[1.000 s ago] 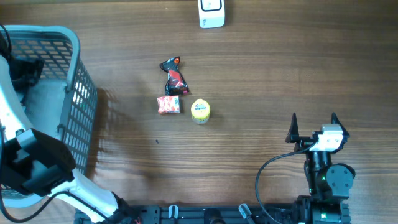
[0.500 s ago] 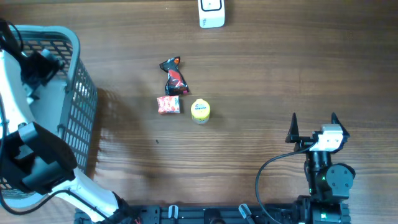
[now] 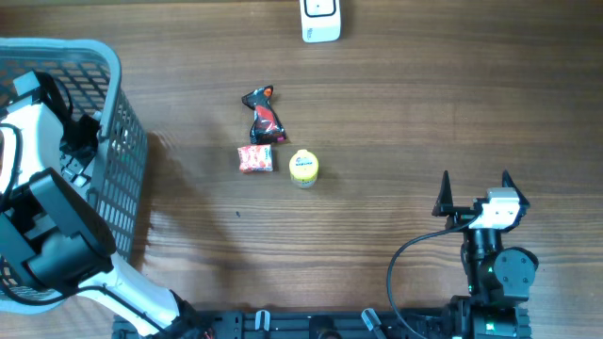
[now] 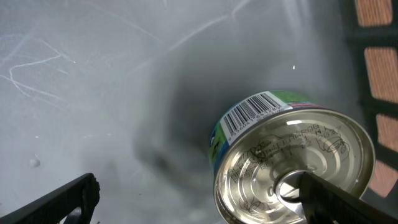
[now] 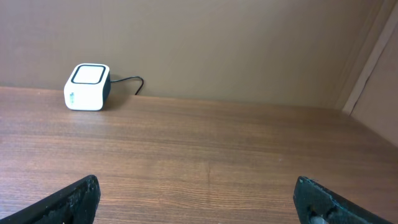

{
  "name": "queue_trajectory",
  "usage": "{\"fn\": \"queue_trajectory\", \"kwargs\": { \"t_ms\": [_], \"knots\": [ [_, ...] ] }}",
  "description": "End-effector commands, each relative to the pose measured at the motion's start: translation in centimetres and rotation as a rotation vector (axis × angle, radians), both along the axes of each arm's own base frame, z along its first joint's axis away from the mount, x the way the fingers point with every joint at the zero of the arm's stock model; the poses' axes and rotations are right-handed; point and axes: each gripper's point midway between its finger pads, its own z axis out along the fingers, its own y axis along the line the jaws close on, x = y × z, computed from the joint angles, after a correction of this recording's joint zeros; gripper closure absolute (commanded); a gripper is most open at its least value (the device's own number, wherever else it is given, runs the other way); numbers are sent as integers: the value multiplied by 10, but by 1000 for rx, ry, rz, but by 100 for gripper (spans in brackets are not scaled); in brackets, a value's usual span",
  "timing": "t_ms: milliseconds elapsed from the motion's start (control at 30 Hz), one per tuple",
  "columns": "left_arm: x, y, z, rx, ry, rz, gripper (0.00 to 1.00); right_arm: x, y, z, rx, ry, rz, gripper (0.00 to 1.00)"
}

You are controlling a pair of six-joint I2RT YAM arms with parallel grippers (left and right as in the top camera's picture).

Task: Scan the item barcode
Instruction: 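Move the left gripper back into the basket over the green-labelled tin can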

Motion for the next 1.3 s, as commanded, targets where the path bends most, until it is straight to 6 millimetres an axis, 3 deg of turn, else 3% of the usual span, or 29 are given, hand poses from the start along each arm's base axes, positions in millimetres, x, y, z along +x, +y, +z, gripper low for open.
{"fn": "queue_trajectory", "kwargs": {
  "t_ms": [0,367,667,900,1267],
  "knots": [
    [-5,3,-7,10,21,36,0,0,2,0,15,0,10,0],
    [-1,-9,-3,9,20,23,0,0,2,0,15,0,10,0],
    [5,-7,34,55,-78,35,0,0,2,0,16,0,10,0],
    [8,-5,47,73,-117,34,0,0,2,0,15,0,10,0],
    [39,-33,51,74,-194,-89,0,0,2,0,16,0,10,0]
  ]
}}
